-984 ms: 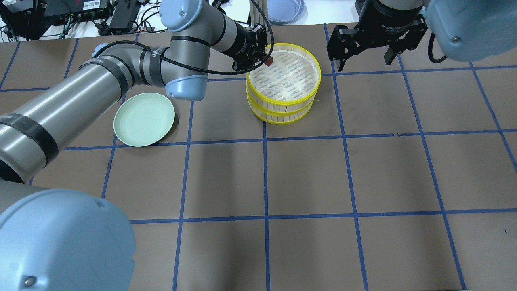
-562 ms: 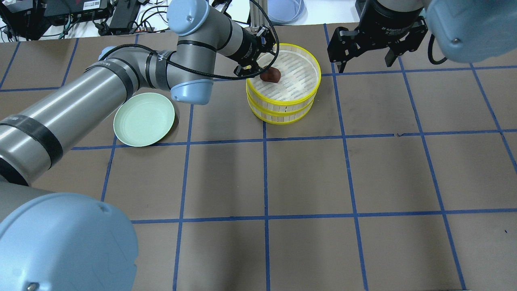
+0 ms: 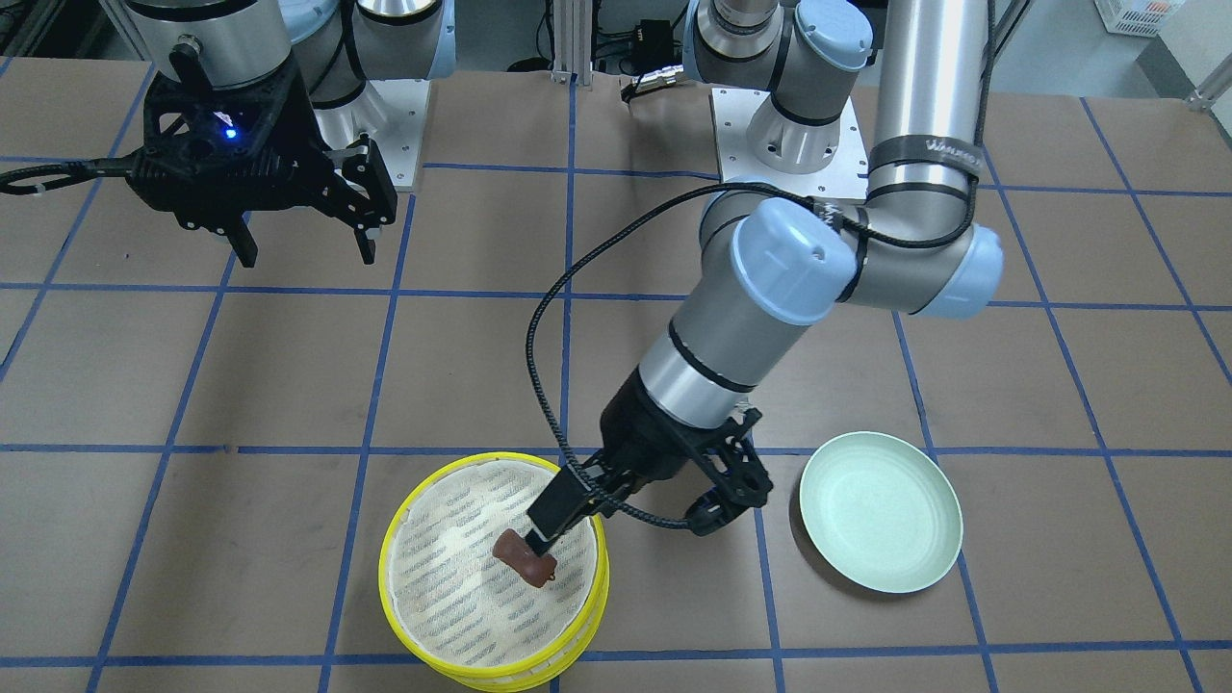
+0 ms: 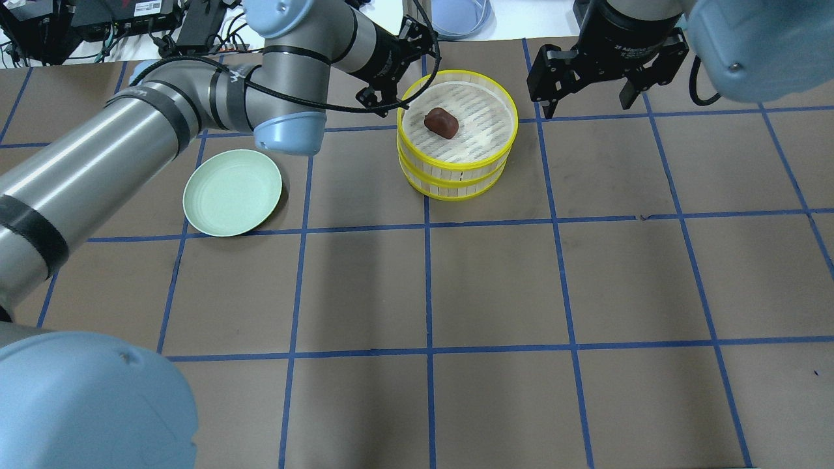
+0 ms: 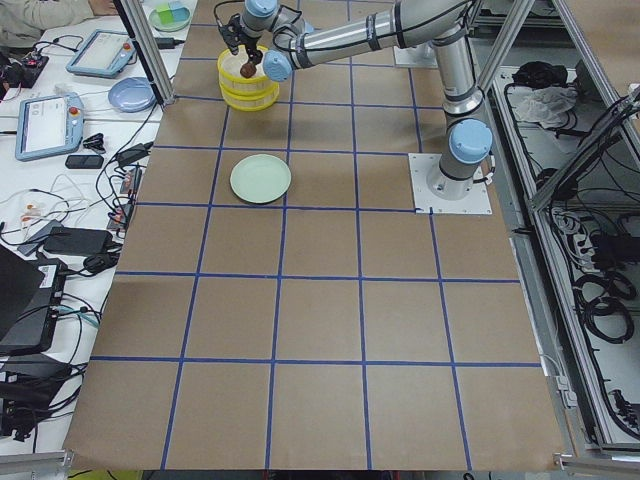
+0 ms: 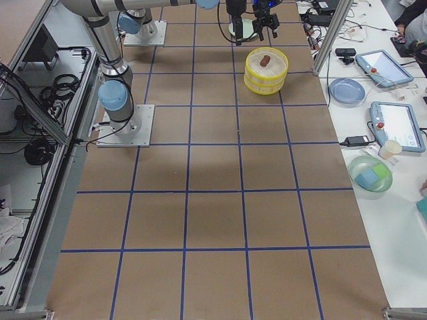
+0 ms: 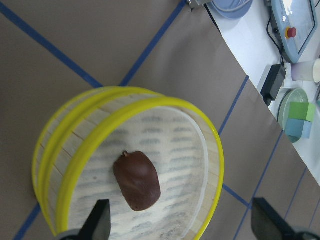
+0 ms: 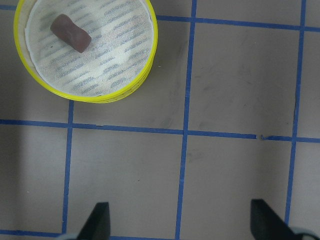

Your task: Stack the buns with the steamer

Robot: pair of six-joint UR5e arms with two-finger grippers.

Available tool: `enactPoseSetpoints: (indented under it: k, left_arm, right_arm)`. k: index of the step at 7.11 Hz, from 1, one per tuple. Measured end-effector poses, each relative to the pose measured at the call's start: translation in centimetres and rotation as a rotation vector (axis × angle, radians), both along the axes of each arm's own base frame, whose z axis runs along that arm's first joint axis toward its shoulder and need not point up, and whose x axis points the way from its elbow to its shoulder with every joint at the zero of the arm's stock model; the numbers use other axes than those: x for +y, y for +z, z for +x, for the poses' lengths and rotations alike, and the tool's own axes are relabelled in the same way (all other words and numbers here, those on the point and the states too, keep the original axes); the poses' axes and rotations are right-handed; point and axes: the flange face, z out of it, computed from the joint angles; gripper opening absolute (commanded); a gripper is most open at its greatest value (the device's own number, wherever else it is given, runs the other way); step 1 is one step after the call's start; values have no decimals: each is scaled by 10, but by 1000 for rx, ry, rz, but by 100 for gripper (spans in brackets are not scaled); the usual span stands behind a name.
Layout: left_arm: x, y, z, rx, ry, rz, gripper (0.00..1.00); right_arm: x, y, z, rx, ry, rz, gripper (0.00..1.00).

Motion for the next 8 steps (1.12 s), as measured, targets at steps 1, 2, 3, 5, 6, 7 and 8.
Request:
enactPoseSetpoints:
  k: [1,2,3,5,6,7,8]
  left_arm:
    - [-1,21,39,-80,-79,-22,100]
    - [4,40,75,-191,-175,-32,100]
    - [16,54,101,-315,-287,-25,100]
    - [49,77,145,-484,-451,84,100]
    - [69,91,167,-515,-499,145,100]
    - [92,106,180,-529,-523,198,100]
    - [113,119,186,-541,-548,233,100]
  right_arm:
    - [0,0,0,3,-1,0,100]
    - [1,1,0,7,0,-2,100]
    - [3,3,1,5,0,-6,100]
    - [5,6,3,-2,-4,-12,100]
    - [5,6,3,-4,-5,-13,100]
    - [5,6,4,-5,-5,-14,100]
    - [4,4,4,-3,-2,-12,100]
